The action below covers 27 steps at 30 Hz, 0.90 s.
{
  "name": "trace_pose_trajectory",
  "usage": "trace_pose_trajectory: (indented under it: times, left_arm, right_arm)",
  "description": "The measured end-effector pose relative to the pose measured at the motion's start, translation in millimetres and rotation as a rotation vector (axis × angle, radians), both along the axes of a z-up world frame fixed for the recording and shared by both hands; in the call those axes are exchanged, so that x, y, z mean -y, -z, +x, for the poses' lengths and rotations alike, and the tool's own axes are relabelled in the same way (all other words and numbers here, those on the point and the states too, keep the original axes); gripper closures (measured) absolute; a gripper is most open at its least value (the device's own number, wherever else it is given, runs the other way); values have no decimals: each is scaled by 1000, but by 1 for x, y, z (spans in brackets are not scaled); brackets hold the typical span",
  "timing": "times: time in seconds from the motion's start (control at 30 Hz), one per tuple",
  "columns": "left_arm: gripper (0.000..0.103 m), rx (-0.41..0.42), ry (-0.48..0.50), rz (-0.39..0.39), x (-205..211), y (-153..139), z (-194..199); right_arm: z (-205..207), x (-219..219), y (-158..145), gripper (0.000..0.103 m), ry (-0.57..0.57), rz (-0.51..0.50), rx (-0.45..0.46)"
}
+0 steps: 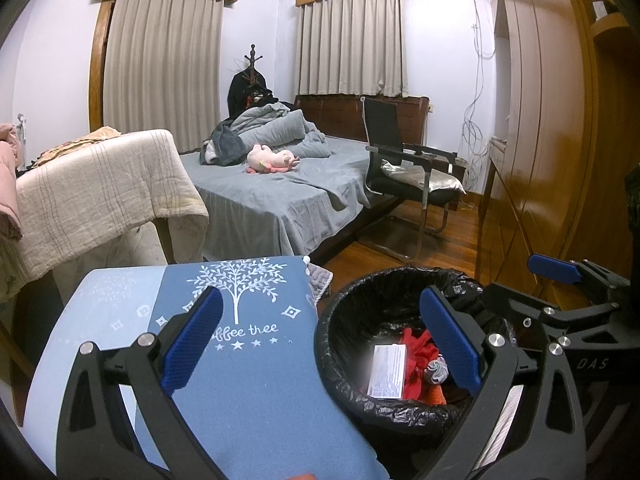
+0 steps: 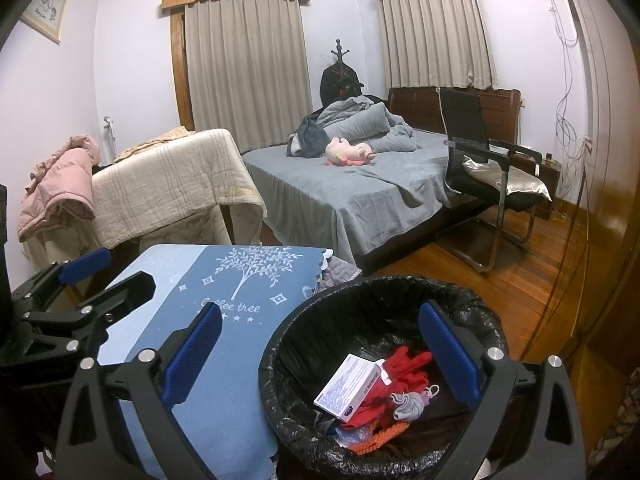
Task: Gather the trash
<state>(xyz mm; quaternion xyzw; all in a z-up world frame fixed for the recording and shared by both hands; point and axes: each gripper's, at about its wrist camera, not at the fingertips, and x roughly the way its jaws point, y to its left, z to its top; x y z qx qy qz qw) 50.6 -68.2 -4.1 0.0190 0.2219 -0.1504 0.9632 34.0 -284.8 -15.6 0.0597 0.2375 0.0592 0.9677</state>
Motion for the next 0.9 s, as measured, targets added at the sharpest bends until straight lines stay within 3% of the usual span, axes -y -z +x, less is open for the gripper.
trace_pose_trajectory:
  times: [0.9]
  left_arm:
    - [7, -13, 1, 2, -1, 5, 1]
  right_arm:
    - [1, -4, 1, 6, -4, 0, -3]
